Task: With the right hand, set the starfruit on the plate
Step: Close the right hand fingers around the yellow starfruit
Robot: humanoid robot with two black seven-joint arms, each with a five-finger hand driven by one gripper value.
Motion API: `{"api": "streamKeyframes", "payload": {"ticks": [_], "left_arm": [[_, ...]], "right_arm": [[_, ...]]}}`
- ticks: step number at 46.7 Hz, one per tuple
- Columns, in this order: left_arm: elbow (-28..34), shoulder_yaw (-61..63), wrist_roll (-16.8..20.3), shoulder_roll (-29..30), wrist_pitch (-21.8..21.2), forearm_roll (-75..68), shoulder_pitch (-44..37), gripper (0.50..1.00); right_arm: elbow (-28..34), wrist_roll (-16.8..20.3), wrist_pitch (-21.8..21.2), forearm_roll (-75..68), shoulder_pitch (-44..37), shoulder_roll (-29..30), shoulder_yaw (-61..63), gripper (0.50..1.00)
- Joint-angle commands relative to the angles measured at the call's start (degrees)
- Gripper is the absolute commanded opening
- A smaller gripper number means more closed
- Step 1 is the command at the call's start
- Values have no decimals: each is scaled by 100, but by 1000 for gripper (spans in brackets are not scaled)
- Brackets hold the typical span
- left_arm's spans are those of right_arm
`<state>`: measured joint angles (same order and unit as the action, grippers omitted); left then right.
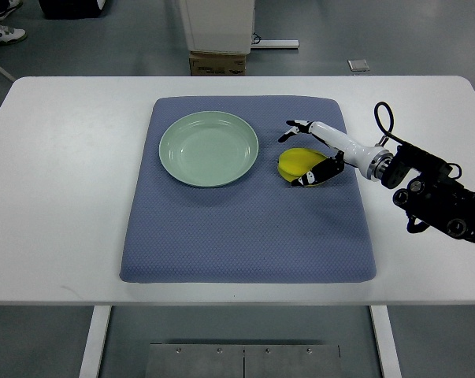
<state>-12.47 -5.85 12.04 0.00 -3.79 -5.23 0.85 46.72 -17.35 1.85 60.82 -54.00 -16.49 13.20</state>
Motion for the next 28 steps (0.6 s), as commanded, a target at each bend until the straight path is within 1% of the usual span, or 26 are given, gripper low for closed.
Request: {"api": "streamKeyframes", "payload": {"ticks": [1,17,28], "left_arm": [[-1,-4,0,0,2,4,-6,1000],[-1,5,0,0,1,4,2,1000],[-1,-4,0,0,2,-5,3,1000]], "right_arm": [[-32,4,8,0,4,-3,-80,1000],[-234,-5,70,0,47,6,-116,998],[-322,13,78,0,56,49,-116,981]]}}
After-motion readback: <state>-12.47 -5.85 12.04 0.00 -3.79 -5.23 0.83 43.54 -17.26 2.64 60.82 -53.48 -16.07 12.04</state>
